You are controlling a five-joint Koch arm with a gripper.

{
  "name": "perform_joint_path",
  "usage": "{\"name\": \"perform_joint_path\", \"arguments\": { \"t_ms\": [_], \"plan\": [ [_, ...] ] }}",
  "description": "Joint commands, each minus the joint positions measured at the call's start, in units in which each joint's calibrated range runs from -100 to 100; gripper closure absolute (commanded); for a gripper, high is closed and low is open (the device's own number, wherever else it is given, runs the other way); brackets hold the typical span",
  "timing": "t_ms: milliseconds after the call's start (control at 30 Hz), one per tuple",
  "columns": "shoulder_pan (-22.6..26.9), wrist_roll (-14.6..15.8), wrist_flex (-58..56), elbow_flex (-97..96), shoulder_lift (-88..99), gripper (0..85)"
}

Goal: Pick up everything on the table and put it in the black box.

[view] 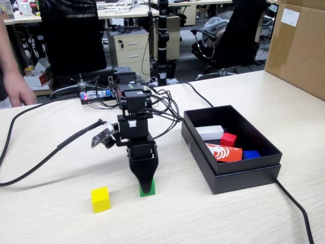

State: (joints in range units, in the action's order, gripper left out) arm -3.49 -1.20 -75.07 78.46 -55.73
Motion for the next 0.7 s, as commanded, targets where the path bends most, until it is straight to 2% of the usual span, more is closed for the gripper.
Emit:
{"name": "perform_joint_path", "arguments": {
  "t_ms": [0, 67, 100, 133, 333, 500, 667],
  "plan": [
    [0.1, -0.2, 1.7, 3.7, 1.5, 61.8],
    [0.0, -0.2, 1.7, 4.0, 1.5, 69.6],
    [-0.2, -0.2, 1.8, 4.2, 1.4, 79.0],
    [-0.4, -0.1, 2.1, 4.7, 1.5, 84.6],
    [-0.6, 0.0, 2.3, 7.6, 1.3, 84.7],
    [0.2, 0.2, -0.9, 7.4, 11.5, 84.7],
    [4.7, 2.3, -6.3, 7.2, 20.8, 84.7]
  ]
}}
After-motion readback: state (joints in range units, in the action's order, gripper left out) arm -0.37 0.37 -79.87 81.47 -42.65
